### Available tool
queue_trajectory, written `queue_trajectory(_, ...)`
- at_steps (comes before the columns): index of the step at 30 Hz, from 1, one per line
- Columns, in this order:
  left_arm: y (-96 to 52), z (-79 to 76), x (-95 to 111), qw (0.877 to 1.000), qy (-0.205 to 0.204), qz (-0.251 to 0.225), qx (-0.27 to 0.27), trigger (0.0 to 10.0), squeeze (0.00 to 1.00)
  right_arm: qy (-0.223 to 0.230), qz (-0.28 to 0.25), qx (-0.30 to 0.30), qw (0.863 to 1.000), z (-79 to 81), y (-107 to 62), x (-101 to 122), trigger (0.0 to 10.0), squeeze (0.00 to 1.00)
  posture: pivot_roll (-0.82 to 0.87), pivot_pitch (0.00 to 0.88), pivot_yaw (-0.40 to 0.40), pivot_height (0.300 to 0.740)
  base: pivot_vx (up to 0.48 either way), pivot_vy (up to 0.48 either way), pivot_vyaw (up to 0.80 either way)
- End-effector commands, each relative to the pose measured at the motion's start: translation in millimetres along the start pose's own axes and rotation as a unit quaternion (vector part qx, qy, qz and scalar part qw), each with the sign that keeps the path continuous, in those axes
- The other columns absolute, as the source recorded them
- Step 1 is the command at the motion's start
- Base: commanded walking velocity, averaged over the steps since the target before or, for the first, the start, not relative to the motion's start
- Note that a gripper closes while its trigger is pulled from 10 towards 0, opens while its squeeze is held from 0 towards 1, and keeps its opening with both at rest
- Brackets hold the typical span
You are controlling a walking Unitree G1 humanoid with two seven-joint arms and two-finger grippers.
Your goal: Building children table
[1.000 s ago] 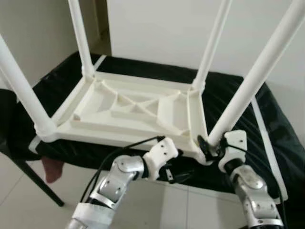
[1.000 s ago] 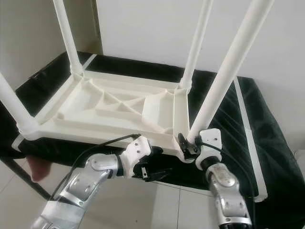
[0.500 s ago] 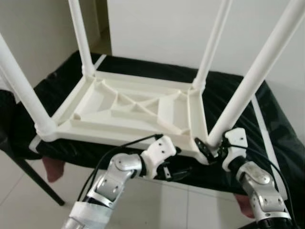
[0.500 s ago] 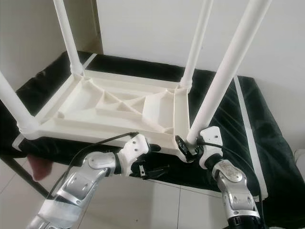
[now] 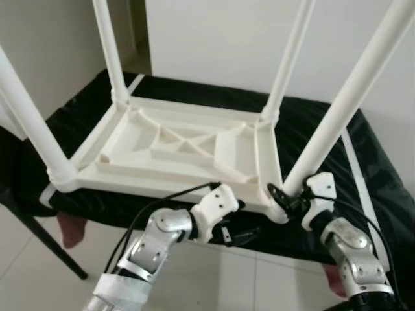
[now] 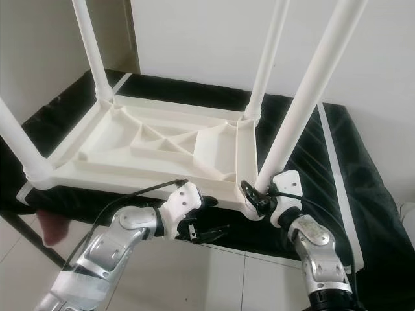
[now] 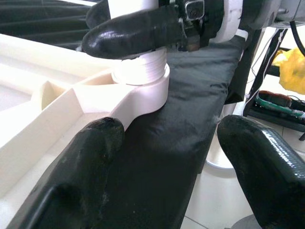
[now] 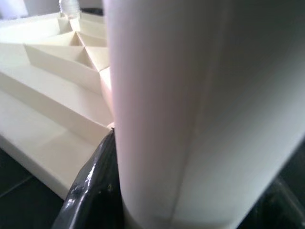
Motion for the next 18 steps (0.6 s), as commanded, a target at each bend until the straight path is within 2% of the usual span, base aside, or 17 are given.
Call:
queue_trajectory(1, 0.4, -0.6, 1.6, 1.000, -0.001, -0.003, 0.009, 10.0, 0.00, -0.003, 0.009, -0.003, 1.000, 0.2, -2.2, -5.9, 0.0, 0.00, 0.02, 0.000, -0.036, 0.740, 0.000, 0.000, 0.00)
queue_trajectory(6, 0.2, -0.9, 2.1, 1.000, -0.003, -0.004, 0.009, 10.0, 0.00, 0.012, 0.006, -0.017, 1.000, 0.9, -2.3, -6.7, 0.0, 0.00, 0.03, 0.000, -0.035, 0.740, 0.000, 0.000, 0.00)
queue_trajectory(8, 0.3, -1.1, 3.3, 1.000, -0.006, -0.007, 0.009, 10.0, 0.00, 0.021, 0.007, -0.035, 0.999, -0.9, -2.0, -7.1, 9.4, 0.00, 0.03, 0.002, -0.039, 0.740, 0.000, 0.000, 0.00)
queue_trajectory(9, 0.3, -1.1, 3.3, 1.000, -0.006, -0.007, 0.009, 10.0, 0.00, 0.021, 0.007, -0.035, 0.999, -0.9, -2.0, -7.1, 9.4, 0.00, 0.03, 0.002, -0.039, 0.740, 0.000, 0.000, 0.00)
queue_trajectory(10, 0.1, -1.1, 4.0, 1.000, -0.007, -0.008, 0.008, 10.0, 0.00, 0.028, 0.006, -0.045, 0.999, -1.3, -1.7, -7.0, 10.0, 0.00, 0.03, 0.002, -0.039, 0.740, 0.000, 0.000, 0.00)
queue_trajectory(15, -0.4, -0.2, 3.3, 1.000, -0.008, -0.007, 0.010, 10.0, 0.00, 0.035, 0.000, -0.086, 0.996, 3.4, 1.1, -3.9, 10.0, 0.00, 0.03, 0.001, -0.040, 0.740, 0.000, 0.000, 0.00)
queue_trajectory(16, -0.7, -0.5, 3.3, 1.000, -0.008, -0.007, 0.011, 10.0, 0.00, 0.038, -0.004, -0.111, 0.993, 6.2, 1.9, -2.3, 10.0, 0.00, 0.03, 0.001, -0.040, 0.740, 0.000, 0.000, 0.00)
queue_trajectory(18, -0.7, -0.5, 3.3, 1.000, -0.008, -0.007, 0.011, 10.0, 0.00, 0.038, -0.004, -0.111, 0.993, 6.2, 1.9, -2.3, 10.0, 0.00, 0.03, 0.001, -0.040, 0.740, 0.000, 0.000, 0.00)
Point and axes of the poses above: a point about 5 cm out from each wrist's last joint towards the gripper, its own y axis pointing out of the wrist towards the gripper, its own x axis along the axis of the wrist's last joint, z = x × y, the point moved 5 cm from there along y, pointing out of the wrist towards the gripper, and after that the axes turned 2 degrees about -y, right-handed, at the moved point
